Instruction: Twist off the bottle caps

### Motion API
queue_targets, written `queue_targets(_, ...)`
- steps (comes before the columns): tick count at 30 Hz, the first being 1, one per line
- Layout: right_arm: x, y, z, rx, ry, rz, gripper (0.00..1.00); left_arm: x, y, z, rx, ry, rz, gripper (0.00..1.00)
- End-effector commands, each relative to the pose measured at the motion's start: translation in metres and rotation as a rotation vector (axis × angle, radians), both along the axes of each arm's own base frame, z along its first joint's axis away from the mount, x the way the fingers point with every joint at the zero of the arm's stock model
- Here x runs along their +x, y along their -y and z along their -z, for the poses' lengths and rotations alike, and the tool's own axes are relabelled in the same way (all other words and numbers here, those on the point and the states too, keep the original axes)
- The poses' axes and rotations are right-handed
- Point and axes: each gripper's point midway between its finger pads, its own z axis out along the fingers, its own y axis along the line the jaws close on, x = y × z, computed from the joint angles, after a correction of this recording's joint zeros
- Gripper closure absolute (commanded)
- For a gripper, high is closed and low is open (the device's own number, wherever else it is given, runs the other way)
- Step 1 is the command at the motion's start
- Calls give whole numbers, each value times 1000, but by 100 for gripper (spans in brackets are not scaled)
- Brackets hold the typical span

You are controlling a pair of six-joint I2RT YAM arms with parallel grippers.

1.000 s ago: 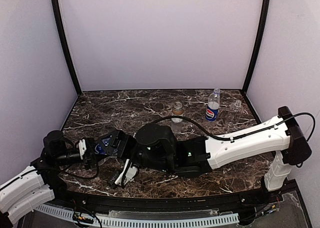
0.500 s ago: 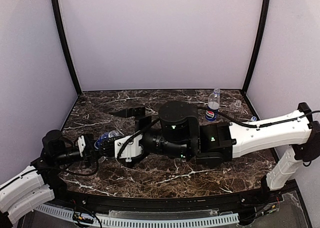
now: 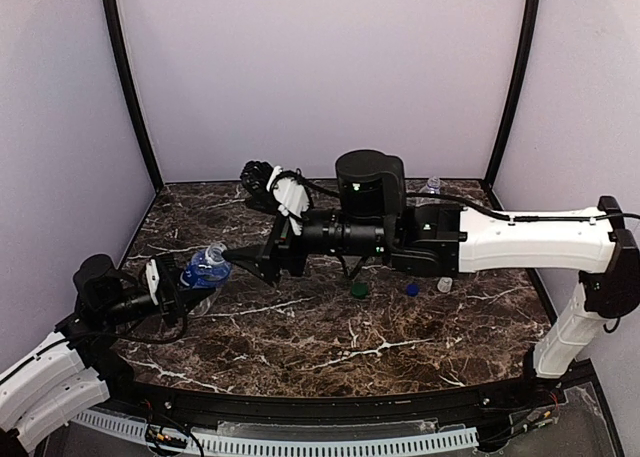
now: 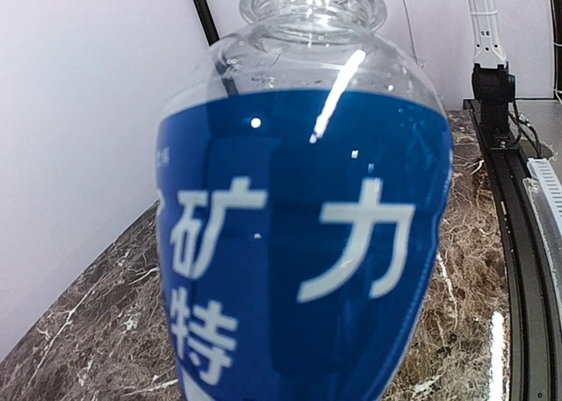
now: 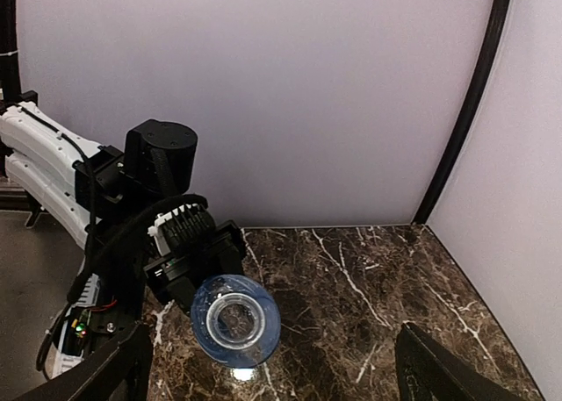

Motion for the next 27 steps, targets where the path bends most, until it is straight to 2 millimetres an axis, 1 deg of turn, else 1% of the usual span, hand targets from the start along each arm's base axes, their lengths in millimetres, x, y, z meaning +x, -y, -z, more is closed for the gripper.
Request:
queue_targets(1,-14,-26,15,5,-143,-109,8,-2,1,-14,-35,13,12,73)
queue_targets(6,-12,-45,30,-9,-175,-140,14,-2,0,-14,-38,14,8,73)
queue_targets(7,-11,-48,34,-13,-182,-145,18,-2,-1,-14,-38,16,7,73)
queue_targets(9,-10,-53,34,-6,-195,-153,25,-3,0,-13,-38,17,10,73)
queue_targets(12,-8,-56,37,1,-206,-156,41,-4,0,-13,-39,20,16,73)
queue_targets(13,-7,-57,37,8,-203,-155,44,-5,0,-13,-39,20,20,73)
queue_targets(17,-4,-58,36,31,-225,-155,46,-5,1,-12,-40,18,23,73)
queue_targets(20,-3,-61,38,30,-227,-156,55,-5,1,-12,-40,19,24,73)
queue_targets(23,-3,-63,39,28,-229,-163,58,-6,1,-11,-38,18,26,73)
queue_targets(24,-3,-64,38,28,-226,-165,61,-6,1,-11,-38,17,28,73)
queue_targets(25,-3,-64,38,27,-223,-166,67,-6,1,-11,-37,16,30,73)
queue_targets(27,-3,-64,37,24,-215,-170,83,-6,1,-10,-37,16,31,73)
